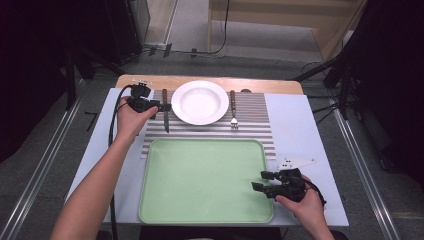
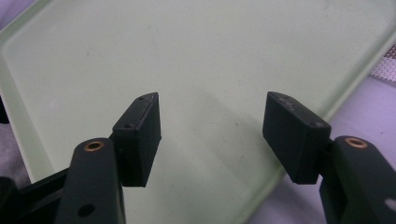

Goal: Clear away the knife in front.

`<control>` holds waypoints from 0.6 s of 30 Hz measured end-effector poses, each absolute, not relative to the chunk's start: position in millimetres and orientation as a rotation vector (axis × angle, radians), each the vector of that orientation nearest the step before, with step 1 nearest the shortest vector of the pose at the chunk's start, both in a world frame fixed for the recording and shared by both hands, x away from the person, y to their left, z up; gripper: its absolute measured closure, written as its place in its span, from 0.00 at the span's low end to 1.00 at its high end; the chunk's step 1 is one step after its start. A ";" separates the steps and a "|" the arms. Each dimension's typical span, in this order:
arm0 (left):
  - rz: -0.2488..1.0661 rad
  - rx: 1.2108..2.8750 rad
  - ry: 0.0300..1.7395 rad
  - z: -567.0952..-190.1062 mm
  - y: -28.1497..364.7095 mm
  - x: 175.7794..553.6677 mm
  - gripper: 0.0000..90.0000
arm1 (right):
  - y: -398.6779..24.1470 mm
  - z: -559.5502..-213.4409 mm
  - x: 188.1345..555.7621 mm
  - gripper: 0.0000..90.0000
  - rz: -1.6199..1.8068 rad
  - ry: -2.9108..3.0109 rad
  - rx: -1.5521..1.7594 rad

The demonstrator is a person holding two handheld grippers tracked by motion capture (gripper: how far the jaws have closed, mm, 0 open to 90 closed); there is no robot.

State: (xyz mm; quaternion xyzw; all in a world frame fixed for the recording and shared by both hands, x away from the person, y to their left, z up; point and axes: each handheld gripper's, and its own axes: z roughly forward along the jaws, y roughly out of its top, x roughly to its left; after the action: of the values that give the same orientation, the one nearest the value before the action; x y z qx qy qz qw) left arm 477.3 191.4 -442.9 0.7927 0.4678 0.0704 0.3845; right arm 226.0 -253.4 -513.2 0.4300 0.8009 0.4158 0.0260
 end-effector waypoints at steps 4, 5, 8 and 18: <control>0.254 2.031 1.212 -441.4 187.2 482.9 0.41 | -254.3 -513.3 225.9 0.40 1.284 2.476 1.331; 0.246 2.025 1.217 -441.7 187.1 484.2 0.41 | -254.4 -513.3 225.8 0.40 1.285 2.474 1.334; 0.217 2.021 1.240 -445.2 186.3 491.2 0.41 | -254.5 -513.3 225.8 0.40 1.285 2.474 1.336; 0.212 1.987 1.332 -464.6 186.4 509.5 0.41 | -255.2 -512.7 225.9 0.39 1.291 2.462 1.343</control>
State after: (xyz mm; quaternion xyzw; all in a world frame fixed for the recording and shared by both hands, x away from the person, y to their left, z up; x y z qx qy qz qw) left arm 509.5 186.4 -464.6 0.7713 0.5173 0.0822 0.3616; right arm 225.9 -255.2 -512.7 0.4350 0.7971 0.4180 0.0271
